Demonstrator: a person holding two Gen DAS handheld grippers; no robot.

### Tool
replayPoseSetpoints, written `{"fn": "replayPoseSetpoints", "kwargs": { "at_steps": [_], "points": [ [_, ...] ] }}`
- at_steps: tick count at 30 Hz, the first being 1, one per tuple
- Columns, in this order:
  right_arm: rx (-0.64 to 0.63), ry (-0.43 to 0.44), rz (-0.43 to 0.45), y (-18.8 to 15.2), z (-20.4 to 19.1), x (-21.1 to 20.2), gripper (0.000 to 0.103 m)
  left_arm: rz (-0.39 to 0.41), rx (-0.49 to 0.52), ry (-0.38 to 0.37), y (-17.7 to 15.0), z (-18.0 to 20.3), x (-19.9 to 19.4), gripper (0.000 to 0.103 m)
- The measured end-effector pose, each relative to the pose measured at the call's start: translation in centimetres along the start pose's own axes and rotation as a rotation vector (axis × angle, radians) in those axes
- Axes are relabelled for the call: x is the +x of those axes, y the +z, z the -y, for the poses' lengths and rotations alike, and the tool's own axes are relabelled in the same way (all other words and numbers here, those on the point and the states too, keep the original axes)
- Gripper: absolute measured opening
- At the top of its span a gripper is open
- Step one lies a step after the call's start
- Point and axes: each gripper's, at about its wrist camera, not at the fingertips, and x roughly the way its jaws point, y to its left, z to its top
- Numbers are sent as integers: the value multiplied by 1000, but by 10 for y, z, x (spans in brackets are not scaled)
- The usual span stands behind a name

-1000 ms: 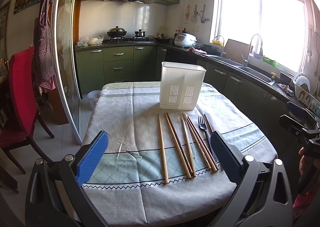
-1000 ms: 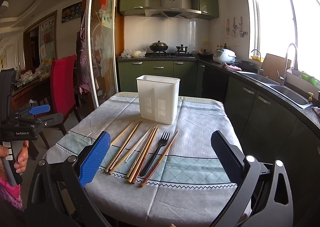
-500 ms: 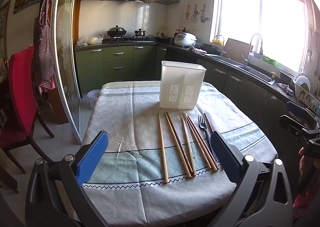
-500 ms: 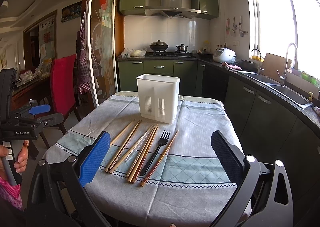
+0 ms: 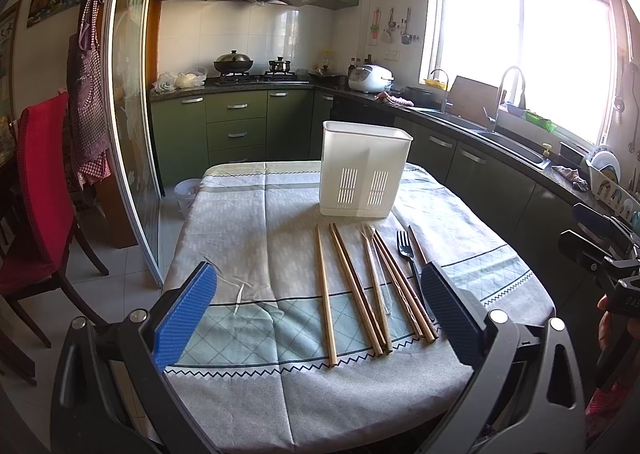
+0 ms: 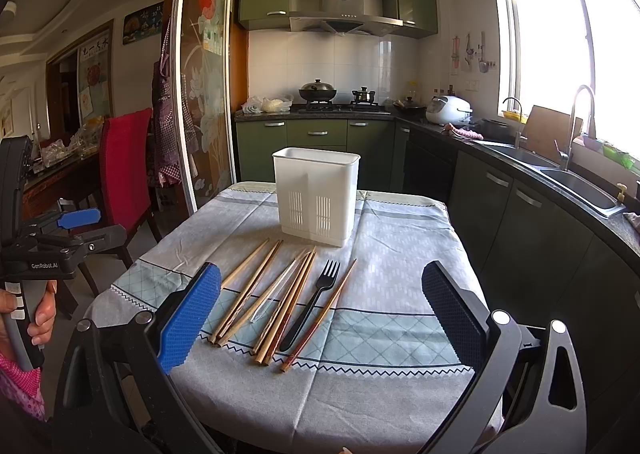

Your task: Organize utensils

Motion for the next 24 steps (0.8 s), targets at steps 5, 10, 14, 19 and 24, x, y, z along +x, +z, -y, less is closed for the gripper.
{"fn": "replayPoseSetpoints", "kwargs": {
  "at_steps": [5,10,14,19,24],
  "points": [
    [0,-1,-3,-2,0,1,99,0,0,0,0,0,0,97],
    [-7,-10,-25,-3,2,8,99,-34,-2,4,2,1,10,97],
    [-9,-38,-81,3,12,25,99,-171,-14,-2,11,0,44,97],
    [74,-16,-210,12,43,60,99,-379,-4,-22,18,4,105,97],
    [106,-7,-340,16,66,101,99,-525,21,-70,24,22,158,97]
  ]
}}
